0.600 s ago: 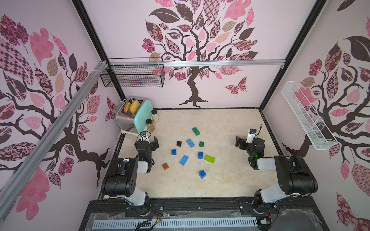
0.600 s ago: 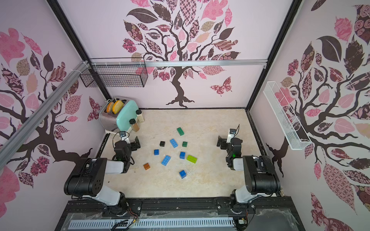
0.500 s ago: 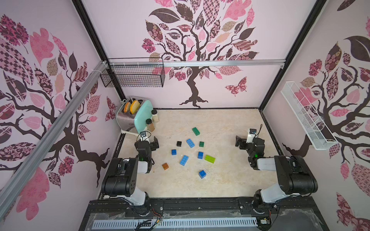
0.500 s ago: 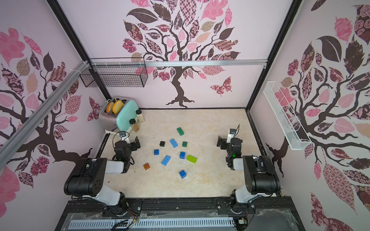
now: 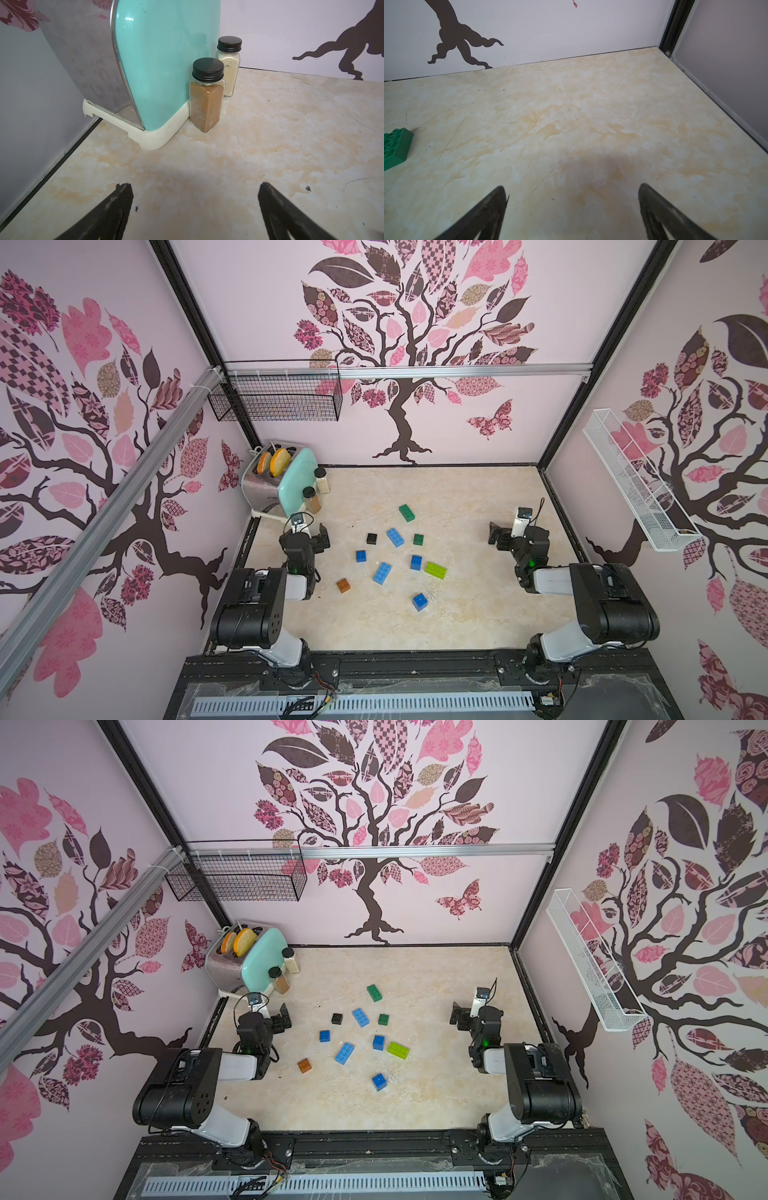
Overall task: Assemble the letter f with lego
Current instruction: Move the lego brick at the center of the board.
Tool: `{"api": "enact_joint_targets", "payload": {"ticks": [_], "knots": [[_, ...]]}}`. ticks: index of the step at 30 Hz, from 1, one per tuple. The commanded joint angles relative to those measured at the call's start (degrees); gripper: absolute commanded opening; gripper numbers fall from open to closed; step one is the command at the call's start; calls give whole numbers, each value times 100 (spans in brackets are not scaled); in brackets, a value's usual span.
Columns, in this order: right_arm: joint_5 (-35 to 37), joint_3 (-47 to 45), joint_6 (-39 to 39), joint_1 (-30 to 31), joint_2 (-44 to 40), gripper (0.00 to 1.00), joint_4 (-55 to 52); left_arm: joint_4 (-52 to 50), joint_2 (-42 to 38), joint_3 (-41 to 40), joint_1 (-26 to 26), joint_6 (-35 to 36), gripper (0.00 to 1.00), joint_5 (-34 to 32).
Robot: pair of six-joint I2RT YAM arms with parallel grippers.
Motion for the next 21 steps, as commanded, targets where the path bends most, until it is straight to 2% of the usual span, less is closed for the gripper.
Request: {"api": "enact_joint_targets", "payload": {"ticks": [1, 13, 16, 21], "knots": [[-26, 139, -35, 37, 76, 100, 74, 80, 13, 25, 18, 69, 98, -41], [-27, 130, -34, 40, 86, 99, 92, 93, 26, 34, 18, 62, 98, -41], [-26, 136, -35, 37, 81, 99, 72, 415, 141, -10, 24, 80, 98, -26], [-27, 122, -33, 37, 55, 100, 85, 45, -19, 18, 32, 77, 98, 12]]}}
